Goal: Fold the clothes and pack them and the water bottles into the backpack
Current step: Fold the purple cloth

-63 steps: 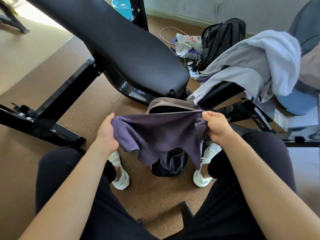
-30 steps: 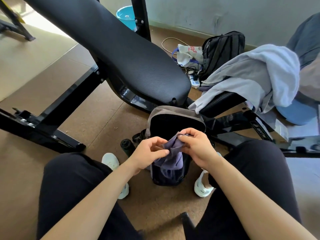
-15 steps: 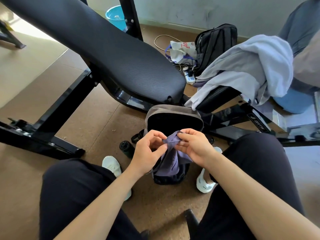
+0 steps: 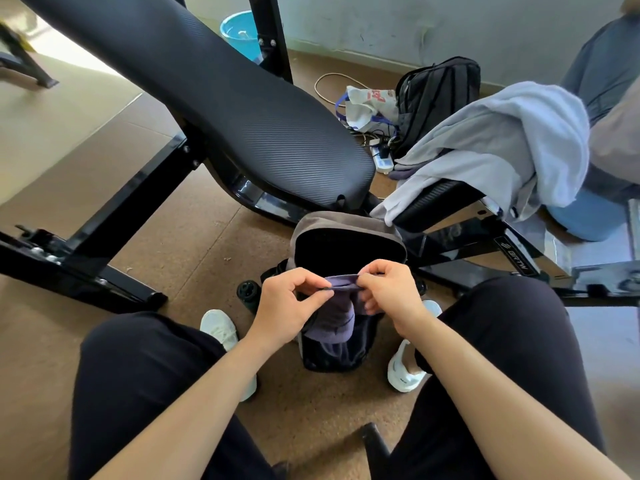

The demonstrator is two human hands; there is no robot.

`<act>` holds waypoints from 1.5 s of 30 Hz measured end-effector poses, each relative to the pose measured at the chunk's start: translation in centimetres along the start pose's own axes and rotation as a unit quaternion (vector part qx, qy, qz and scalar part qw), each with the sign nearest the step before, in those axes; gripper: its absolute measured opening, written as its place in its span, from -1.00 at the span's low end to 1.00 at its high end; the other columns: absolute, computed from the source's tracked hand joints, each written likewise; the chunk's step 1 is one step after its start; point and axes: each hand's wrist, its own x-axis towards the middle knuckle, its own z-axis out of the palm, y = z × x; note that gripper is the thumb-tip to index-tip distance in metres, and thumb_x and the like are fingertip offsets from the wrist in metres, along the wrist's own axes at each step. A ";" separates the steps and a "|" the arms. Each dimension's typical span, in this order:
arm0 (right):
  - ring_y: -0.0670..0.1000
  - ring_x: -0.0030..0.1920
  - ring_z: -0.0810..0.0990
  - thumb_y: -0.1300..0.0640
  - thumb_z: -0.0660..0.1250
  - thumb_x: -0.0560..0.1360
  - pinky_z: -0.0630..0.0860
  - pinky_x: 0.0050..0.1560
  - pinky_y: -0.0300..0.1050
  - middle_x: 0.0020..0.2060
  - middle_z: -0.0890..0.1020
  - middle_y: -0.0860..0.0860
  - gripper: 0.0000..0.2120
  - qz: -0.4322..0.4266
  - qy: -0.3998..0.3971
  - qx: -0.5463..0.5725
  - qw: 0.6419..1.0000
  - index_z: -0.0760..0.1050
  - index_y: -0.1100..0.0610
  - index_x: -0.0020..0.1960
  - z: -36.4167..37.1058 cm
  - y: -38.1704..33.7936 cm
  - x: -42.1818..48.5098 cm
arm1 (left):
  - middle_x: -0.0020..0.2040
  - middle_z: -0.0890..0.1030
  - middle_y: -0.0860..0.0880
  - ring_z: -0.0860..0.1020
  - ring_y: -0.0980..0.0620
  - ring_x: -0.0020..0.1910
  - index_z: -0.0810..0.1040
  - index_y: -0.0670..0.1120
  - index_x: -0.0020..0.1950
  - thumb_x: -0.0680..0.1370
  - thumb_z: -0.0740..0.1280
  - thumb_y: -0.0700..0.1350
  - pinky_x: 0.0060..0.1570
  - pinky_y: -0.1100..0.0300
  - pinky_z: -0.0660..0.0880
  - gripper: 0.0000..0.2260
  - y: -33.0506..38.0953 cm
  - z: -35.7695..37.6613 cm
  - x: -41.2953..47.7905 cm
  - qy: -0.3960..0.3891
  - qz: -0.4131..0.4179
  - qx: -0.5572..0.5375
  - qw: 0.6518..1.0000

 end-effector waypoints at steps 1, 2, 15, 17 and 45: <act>0.02 -0.44 0.54 0.26 0.35 0.45 0.53 -0.36 -0.12 -0.45 0.60 0.01 -0.87 -0.029 0.034 -0.075 0.996 0.62 0.12 -0.22 -0.2 0.1 0.3 | -0.14 0.71 0.07 0.67 0.16 -0.13 0.72 -0.11 -0.06 0.46 0.56 -0.25 -0.09 0.36 0.53 -0.90 -0.1 -0.1 0.1 0.008 0.004 0.002 1.000; 0.01 -0.40 0.56 0.23 0.34 0.41 0.51 -0.30 -0.13 -0.47 0.60 -0.05 -0.86 -0.057 0.066 -0.147 0.985 0.62 0.07 -0.27 -0.4 0.1 0.5 | -0.13 0.70 0.07 0.67 0.15 -0.11 0.71 -0.11 -0.06 0.47 0.55 -0.26 -0.08 0.34 0.54 -0.89 0.0 -0.3 0.2 0.014 0.006 0.000 1.000; -0.12 -0.06 0.65 0.07 0.50 0.50 0.56 -0.03 -0.11 -0.12 0.68 -0.11 -0.84 -0.315 -0.167 -0.162 0.920 0.64 0.01 0.08 1.3 0.5 -0.3 | -0.18 0.62 0.12 0.58 0.11 -0.30 0.64 -0.04 0.06 0.51 0.51 -0.25 -0.21 0.28 0.50 -0.82 0.2 -1.0 0.5 -0.054 -0.008 -0.056 0.997; -0.11 -0.13 0.65 0.12 0.44 0.56 0.56 -0.07 -0.08 -0.19 0.68 -0.11 -0.96 -0.311 -0.171 -0.140 0.925 0.66 0.02 0.00 1.0 0.4 -0.2 | -0.15 0.59 0.11 0.58 0.08 -0.27 0.61 -0.07 0.13 0.51 0.50 -0.26 -0.16 0.23 0.53 -0.76 0.0 -1.4 0.7 -0.074 -0.044 -0.095 0.992; -0.04 -0.16 0.57 0.28 0.34 0.60 0.50 -0.09 -0.15 -0.22 0.64 0.03 -0.80 -0.175 0.102 0.168 0.965 0.64 0.04 -0.10 -6.0 -0.2 2.3 | -0.17 0.70 0.12 0.64 0.04 -0.14 0.72 0.14 0.01 0.57 0.43 0.06 -0.20 0.08 0.53 -0.92 -7.0 -0.9 0.2 -0.134 -0.192 0.247 0.940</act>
